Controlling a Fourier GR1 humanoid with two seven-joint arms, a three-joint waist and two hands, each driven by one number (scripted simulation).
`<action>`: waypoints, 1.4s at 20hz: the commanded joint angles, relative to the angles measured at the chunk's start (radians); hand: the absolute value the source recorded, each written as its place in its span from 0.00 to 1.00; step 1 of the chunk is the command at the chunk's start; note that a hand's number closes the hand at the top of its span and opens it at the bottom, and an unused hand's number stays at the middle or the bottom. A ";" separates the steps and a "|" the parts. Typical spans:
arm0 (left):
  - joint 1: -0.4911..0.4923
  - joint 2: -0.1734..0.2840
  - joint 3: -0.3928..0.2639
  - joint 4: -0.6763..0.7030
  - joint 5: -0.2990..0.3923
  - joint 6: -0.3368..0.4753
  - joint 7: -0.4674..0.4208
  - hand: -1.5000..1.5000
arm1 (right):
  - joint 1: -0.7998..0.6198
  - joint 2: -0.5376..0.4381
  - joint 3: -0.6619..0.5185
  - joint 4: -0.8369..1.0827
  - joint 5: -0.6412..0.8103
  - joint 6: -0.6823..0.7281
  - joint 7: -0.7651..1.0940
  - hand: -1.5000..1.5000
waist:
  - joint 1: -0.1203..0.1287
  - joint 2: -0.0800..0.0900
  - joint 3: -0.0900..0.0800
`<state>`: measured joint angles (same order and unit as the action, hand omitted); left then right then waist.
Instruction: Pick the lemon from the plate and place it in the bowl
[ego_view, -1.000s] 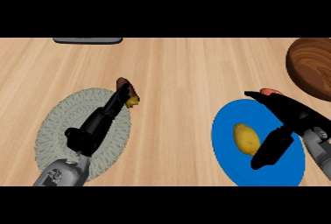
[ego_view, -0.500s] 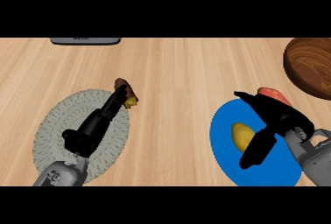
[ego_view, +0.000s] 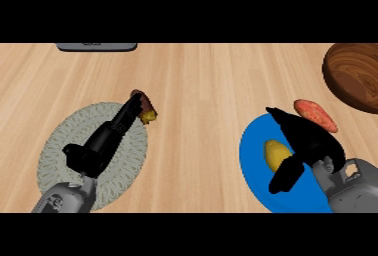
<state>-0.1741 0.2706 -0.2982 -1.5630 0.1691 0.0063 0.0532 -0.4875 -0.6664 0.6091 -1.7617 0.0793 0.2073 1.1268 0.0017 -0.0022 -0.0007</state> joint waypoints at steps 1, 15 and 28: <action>0.006 -0.025 -0.008 0.024 -0.022 0.001 -0.015 0.50 | 0.040 -0.040 0.003 0.016 0.081 0.028 0.072 0.00 | -0.006 0.001 0.000; 0.039 -0.040 0.031 -0.055 -0.051 -0.027 0.035 0.50 | 0.175 0.074 -0.045 0.177 0.218 -0.001 -0.073 0.00 | 0.002 0.002 0.001; 0.021 -0.073 0.114 -0.053 -0.067 -0.106 0.058 0.50 | 0.191 0.202 -0.145 0.183 0.439 0.031 -0.230 1.00 | -0.001 0.001 0.001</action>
<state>-0.1510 0.1954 -0.2103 -1.5749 0.0933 -0.0773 0.0700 -0.3152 -0.4909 0.4769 -1.5481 0.4444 0.2261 0.9044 0.0009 -0.0009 -0.0007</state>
